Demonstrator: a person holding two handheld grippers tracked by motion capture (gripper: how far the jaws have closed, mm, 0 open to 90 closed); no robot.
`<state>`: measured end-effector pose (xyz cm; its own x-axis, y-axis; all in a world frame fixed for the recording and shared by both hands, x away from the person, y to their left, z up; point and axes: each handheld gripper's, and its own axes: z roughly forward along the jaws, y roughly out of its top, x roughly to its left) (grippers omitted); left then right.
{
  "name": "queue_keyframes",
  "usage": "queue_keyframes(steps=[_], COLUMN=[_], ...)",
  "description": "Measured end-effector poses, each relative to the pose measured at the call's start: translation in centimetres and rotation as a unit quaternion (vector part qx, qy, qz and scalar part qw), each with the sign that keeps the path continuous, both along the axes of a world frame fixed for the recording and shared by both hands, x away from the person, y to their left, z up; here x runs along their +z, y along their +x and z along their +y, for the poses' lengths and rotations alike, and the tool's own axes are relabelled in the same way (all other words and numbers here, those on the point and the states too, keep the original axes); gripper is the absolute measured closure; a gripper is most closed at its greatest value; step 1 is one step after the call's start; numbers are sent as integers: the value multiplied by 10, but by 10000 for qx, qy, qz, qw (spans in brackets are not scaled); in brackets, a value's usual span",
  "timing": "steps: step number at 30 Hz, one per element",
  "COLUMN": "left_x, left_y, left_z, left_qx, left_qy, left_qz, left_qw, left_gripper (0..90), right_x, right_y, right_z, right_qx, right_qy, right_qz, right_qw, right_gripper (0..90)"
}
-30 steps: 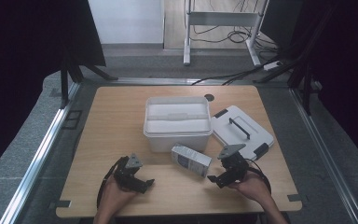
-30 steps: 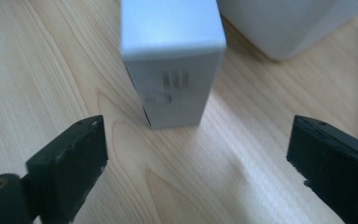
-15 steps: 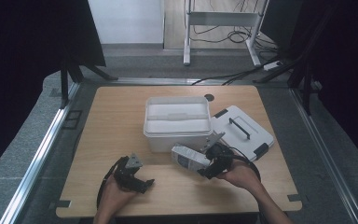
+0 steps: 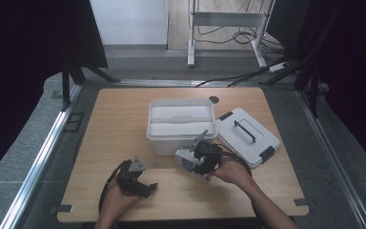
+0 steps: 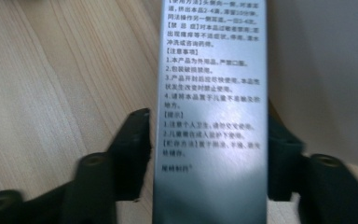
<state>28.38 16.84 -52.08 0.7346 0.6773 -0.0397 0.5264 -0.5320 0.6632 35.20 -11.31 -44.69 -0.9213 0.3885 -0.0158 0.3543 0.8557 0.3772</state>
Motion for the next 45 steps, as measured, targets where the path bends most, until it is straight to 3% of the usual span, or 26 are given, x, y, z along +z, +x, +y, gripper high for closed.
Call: queue_keyframes(steps=[5, 10, 19, 30, 38, 45], left_x=[0, 0, 0, 0, 0, 0], left_y=[0, 0, 0, 0, 0, 0], left_z=[0, 0, 0, 0, 0, 0], left_qx=[0, 1, -3, -7, -8, -8], left_qy=[0, -1, -3, 8, 8, 7], left_qz=[0, 1, 13, 5, 5, 6], left_qw=[10000, 10000, 10000, 10000, 10000, 10000], left_gripper=[0, 0, 0, 0, 0, 0], right_x=[1, 5, 15, 7, 4, 20], right_y=[-4, -16, -49, -81, -87, -87], right_z=[0, -5, -14, -25, -27, -30], right_qx=[30, 100, 286, 344, 358, 385], right_qy=[4, 83, 150, 202, 192, 391], right_qz=[-67, 28, 41, 62, 41, 118], right_qw=[10000, 9999, 9995, 9992, 9992, 9984], right_gripper=[544, 544, 544, 543, 489, 412])
